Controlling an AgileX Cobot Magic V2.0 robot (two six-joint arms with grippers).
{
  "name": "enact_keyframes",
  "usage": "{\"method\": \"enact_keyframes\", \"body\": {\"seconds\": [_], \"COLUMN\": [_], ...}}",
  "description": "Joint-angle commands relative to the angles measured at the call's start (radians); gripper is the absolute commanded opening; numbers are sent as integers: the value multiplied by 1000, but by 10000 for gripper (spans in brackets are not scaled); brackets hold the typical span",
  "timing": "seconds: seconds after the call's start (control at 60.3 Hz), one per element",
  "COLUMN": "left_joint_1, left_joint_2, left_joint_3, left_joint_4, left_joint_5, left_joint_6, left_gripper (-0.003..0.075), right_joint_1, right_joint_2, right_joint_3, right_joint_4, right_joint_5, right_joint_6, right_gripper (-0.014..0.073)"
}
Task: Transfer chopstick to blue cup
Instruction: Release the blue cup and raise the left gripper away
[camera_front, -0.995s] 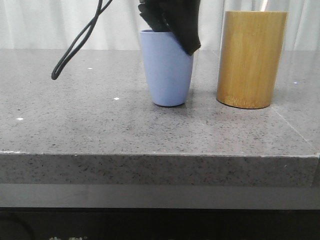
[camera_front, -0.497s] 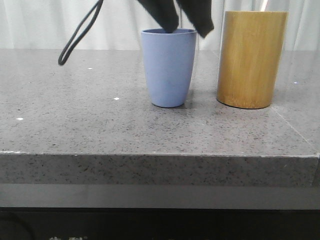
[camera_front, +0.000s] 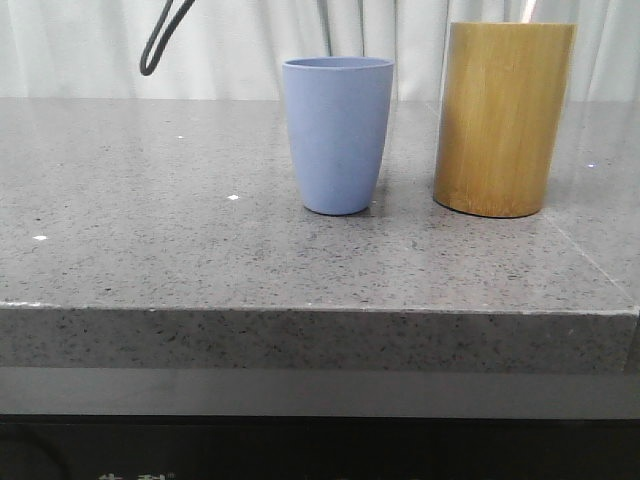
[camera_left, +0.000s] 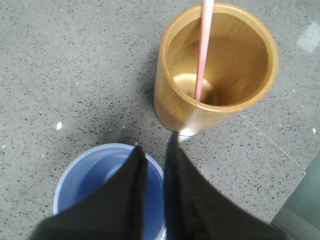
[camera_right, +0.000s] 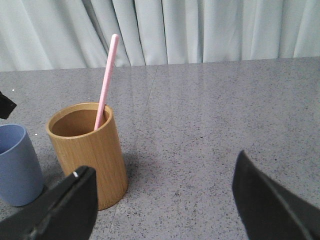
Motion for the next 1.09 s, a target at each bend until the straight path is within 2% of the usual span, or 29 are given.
{"method": "enact_keyframes", "body": {"seconds": [0.0,0.166,0.381,0.713,0.812,0.928,1.078], "left_joint_1": [-6,30,185,497,571,624,644], "left_joint_2": [-70,-125,-262,-507,-606,-734,-900], "left_joint_3": [-31,-29,59,399,518,649,826], "left_joint_4": [16,101,101,101,101,99,97], "left_joint_5": [9,9,9,8,-35,-122,-246], "left_joint_6": [-6,-18,-78,-93,-93,-93,-93], "left_gripper": [-19,-19,-19,-19,-19,-19,-19], "right_joint_1": [-4,-4,-4,-4,-4,-4,-4], "right_joint_2": [14,14,14,14,14,14,14], "right_joint_3": [-28,-28,-28,-28,-28,-28,-28], "right_joint_4": [4,4,4,4,4,4,4], "right_joint_5": [-70,-57,-49,-55,-55,-55,-55], "right_joint_6": [-6,-6,-6,-6,-6,-6,-6], "right_gripper": [572,572,572,572,572,572,572]}}
